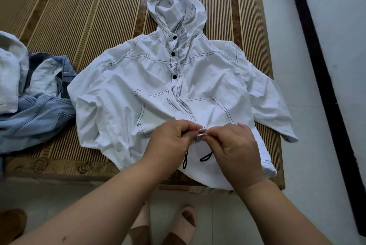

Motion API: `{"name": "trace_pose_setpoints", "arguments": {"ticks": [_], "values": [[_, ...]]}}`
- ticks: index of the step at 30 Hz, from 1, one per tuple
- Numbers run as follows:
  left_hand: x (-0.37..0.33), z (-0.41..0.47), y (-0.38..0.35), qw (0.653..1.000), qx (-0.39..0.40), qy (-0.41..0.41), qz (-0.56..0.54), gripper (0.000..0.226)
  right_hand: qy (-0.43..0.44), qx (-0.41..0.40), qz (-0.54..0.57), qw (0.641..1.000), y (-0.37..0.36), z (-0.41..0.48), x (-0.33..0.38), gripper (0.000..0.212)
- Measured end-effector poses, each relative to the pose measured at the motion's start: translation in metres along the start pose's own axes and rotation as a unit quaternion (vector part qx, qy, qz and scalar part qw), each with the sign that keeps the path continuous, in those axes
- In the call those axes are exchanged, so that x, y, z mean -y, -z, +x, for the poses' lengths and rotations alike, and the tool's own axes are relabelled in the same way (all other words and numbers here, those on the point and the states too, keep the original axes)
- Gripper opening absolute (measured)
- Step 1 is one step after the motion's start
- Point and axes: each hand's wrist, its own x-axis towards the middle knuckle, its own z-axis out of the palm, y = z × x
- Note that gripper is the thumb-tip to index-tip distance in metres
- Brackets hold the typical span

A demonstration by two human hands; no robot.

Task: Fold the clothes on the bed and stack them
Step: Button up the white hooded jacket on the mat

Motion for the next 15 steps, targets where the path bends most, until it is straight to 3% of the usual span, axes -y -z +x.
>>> {"name": "trace_pose_setpoints", "arguments": {"ticks": [3, 6, 12, 15], "values": [[-0.004, 0.001, 0.004, 0.993, 0.023, -0.042, 0.105, 0.020, -0.039, 0.013, 0.010, 0.999, 0.002, 0.001, -0.001, 0.024], [-0.008, 0.001, 0.007, 0.987, 0.020, -0.080, 0.138, 0.017, 0.004, 0.034, -0.033, 0.999, 0.002, 0.002, -0.003, 0.024], [-0.019, 0.004, 0.010, 0.942, 0.068, -0.148, 0.294, 0.031, 0.041, 0.059, -0.066, 0.995, 0.003, 0.005, -0.003, 0.020], [-0.023, 0.006, 0.012, 0.937, 0.081, -0.137, 0.310, 0.035, 0.053, 0.080, -0.080, 0.992, 0.004, 0.008, -0.001, 0.021]]}}
